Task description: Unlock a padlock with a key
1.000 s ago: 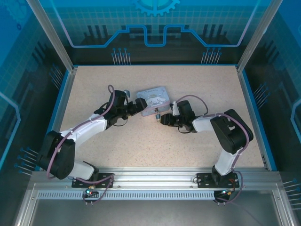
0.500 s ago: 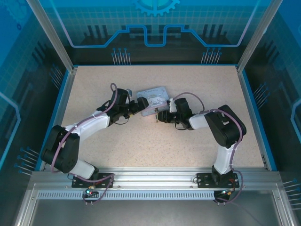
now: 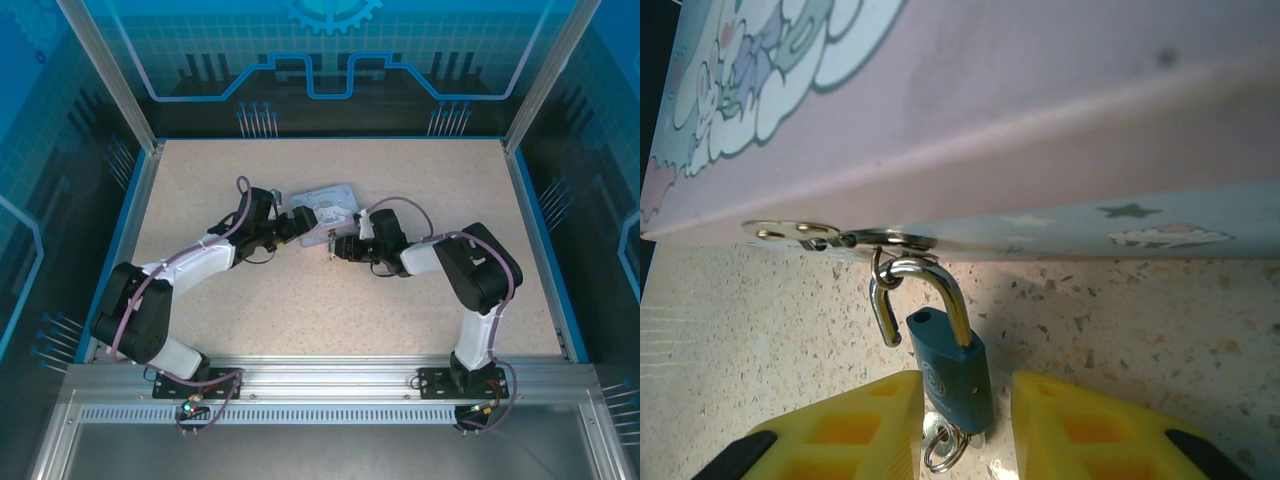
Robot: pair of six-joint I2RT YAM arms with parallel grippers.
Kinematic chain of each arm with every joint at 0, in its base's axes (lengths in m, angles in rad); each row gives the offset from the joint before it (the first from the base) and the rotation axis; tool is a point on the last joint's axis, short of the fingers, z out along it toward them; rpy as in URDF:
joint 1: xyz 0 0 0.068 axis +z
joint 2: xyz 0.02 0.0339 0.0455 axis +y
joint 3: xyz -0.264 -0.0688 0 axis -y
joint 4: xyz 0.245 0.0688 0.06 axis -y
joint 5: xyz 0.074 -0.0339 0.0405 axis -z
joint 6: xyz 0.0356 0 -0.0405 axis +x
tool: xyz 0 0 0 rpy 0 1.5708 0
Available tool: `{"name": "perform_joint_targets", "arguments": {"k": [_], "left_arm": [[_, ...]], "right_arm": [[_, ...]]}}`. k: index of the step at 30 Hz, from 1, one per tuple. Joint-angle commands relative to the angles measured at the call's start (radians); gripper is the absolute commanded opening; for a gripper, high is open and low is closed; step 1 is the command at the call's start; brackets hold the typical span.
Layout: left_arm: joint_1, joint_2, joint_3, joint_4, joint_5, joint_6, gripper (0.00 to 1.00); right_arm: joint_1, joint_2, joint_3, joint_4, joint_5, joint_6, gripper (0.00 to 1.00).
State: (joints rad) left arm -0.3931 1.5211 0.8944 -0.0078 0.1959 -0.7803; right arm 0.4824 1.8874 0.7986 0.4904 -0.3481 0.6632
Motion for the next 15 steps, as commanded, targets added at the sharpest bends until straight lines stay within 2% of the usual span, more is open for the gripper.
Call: {"name": "perform_joint_targets", "arguments": {"k": [1, 3, 6, 15], "left_arm": [[0.013, 0.019, 0.029, 0.032, 0.033, -0.006, 0.99], [0.016, 0.027, 0.032, 0.039, 0.042, -0.008, 0.99], [0.021, 0.033, 0.035, 0.043, 0.052, -0.010, 0.99], [0.030, 0.037, 0.035, 0.045, 0.060, -0.008, 0.99]], "right_arm": [[0.024, 0.008, 0.001, -0.006, 0.019, 0.003, 0.31], [0.029, 0.020, 0.004, -0.002, 0.015, -0.001, 0.33], [0.037, 0.032, 0.001, 0.025, 0.011, -0.013, 0.41], [0.046, 0.062, 0.012, 0.071, -0.014, -0.040, 0.41]]}}
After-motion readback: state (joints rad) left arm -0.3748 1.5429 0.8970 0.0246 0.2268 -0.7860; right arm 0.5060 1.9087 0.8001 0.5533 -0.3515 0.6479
